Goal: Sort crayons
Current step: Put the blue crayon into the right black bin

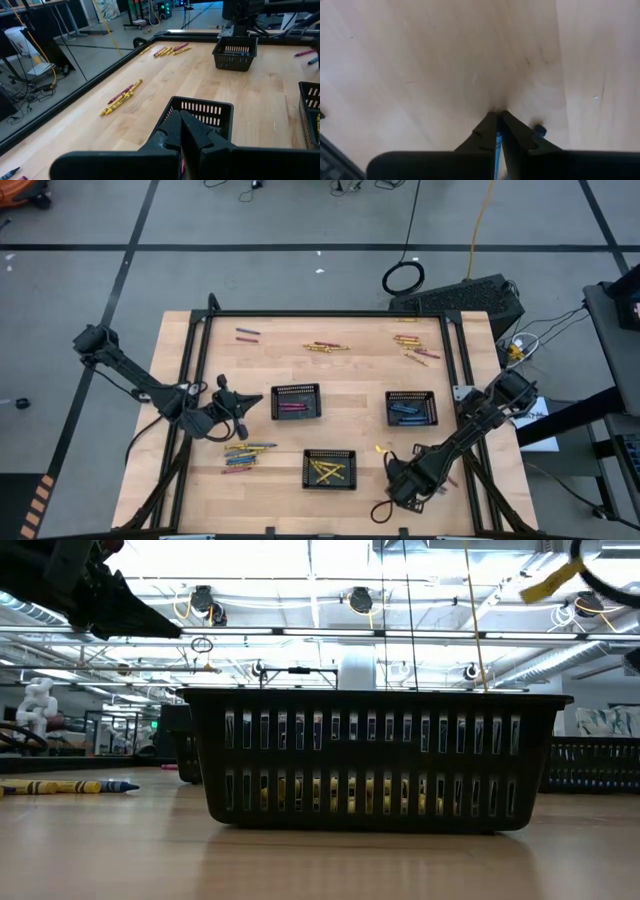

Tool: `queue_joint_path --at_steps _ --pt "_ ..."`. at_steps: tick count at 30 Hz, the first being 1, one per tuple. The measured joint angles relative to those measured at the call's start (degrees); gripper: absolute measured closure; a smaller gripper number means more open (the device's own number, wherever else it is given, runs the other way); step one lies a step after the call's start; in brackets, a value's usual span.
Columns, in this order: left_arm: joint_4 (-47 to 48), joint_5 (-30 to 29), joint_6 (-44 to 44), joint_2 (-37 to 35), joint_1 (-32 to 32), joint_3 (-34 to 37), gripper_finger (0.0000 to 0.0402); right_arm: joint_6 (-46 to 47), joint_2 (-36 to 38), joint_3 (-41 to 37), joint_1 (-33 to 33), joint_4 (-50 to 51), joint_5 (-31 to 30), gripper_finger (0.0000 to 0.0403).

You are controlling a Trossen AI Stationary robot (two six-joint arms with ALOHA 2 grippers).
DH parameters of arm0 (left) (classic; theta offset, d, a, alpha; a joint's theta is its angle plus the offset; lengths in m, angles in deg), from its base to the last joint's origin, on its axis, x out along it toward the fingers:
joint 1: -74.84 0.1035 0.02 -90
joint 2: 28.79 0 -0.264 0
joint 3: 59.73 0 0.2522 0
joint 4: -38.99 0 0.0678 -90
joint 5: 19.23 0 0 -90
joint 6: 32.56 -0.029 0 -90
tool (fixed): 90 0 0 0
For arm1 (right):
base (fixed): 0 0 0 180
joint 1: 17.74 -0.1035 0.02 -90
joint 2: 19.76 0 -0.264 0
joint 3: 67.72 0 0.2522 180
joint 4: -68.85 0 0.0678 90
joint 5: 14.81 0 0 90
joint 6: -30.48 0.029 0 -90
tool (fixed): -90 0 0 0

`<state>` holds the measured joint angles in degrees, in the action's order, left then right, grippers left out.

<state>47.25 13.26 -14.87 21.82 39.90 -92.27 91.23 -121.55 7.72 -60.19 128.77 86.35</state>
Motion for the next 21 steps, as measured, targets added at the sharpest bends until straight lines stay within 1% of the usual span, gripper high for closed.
queue_joint_path --at_steps 5,11,13,16,18,21 --pt "-0.2 0.0 0.0 0.0 0.0 0.0 0.04 -4.3 6.1 2.1 1.4 -1.5 -15.8 0.0402" --pt "-0.1 0.0 0.0 0.0 0.0 0.0 0.04 -16.7 15.4 2.3 4.1 0.3 -36.8 0.0402" --pt "-0.1 0.0 0.0 0.0 0.0 0.0 0.04 -21.1 17.8 2.3 5.9 3.1 -41.9 0.0402" --pt "0.0 0.0 0.0 0.0 0.0 0.0 0.04 -27.4 20.3 2.2 9.5 7.0 -45.7 0.0403" --pt "0.0 0.0 0.0 0.0 0.0 0.0 0.04 -31.5 21.3 1.8 12.6 8.8 -45.7 0.0403" --pt "0.0 0.5 0.1 0.0 0.0 0.0 0.04 -35.2 21.8 -1.6 16.8 9.3 -45.0 0.0403"
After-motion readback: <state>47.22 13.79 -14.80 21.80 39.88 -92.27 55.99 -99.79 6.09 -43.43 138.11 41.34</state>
